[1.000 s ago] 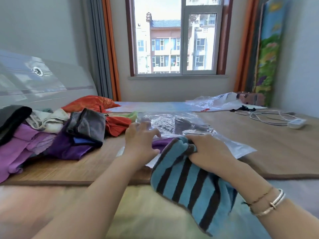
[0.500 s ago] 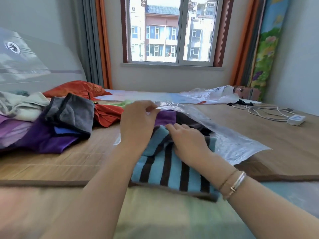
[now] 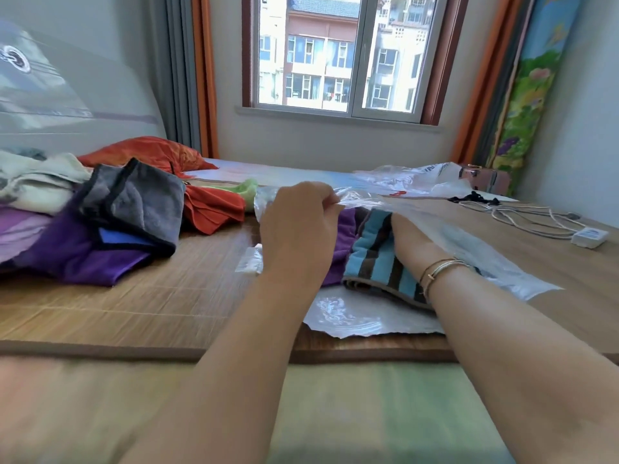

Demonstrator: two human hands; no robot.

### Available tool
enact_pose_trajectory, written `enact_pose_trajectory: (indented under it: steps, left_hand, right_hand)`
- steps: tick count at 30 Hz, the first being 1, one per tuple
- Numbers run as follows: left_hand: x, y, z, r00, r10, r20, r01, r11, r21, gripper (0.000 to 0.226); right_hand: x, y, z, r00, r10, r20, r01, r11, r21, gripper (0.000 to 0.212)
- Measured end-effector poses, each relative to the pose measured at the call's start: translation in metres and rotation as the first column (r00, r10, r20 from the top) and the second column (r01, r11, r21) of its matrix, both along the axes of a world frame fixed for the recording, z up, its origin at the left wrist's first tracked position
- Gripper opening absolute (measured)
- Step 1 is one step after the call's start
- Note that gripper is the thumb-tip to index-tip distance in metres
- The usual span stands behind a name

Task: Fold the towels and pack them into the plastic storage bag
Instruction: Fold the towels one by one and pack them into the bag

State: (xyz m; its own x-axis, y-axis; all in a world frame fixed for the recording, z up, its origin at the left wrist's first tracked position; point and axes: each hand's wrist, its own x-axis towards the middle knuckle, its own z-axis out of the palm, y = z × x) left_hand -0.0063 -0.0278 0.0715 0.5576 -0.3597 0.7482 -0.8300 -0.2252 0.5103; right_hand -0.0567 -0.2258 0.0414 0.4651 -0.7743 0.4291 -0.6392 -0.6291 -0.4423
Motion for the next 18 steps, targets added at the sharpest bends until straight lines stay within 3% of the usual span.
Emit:
enact_pose_trajectory:
  steps: [2, 5, 9, 12, 15, 18]
  left_hand:
    - [-0.004, -0.001, 0.0, 1.0, 0.017, 0.021, -0.017, 1.0, 0.01, 0.013]
    - [-0.008, -0.001, 0.002, 0.996, 0.084, 0.008, -0.085, 0.995, 0.053, 0.013]
    - [-0.018, -0.003, 0.002, 0.996, 0.076, 0.037, -0.082, 0.981, 0.178, 0.006]
    - [-0.023, -0.012, -0.005, 0.998, 0.019, 0.055, -0.035, 0.95, 0.31, 0.02]
    - [-0.025, -0.022, -0.011, 0.991, -0.088, 0.101, 0.044, 0.925, 0.378, 0.031]
    - [-0.031, -0.022, -0.011, 0.983, -0.173, 0.055, 0.135, 0.903, 0.409, 0.035]
  right_hand:
    - [0.002, 0.001, 0.004, 0.994, 0.071, -0.079, -0.056, 0.981, 0.183, 0.031]
    - [0.009, 0.007, -0.011, 0.972, -0.072, -0.222, 0.104, 0.985, 0.136, 0.056]
    - [-0.007, 0.024, -0.035, 0.906, 0.002, -0.423, 0.055, 0.991, 0.124, 0.073]
    - [-0.029, 0.025, -0.04, 0.845, 0.085, -0.528, -0.006, 0.989, 0.15, 0.093]
    - [-0.038, 0.017, -0.038, 0.772, 0.201, -0.604, -0.071, 0.97, 0.232, 0.094]
    - [-0.037, 0.006, -0.04, 0.755, 0.258, -0.603, -0.125, 0.959, 0.253, 0.076]
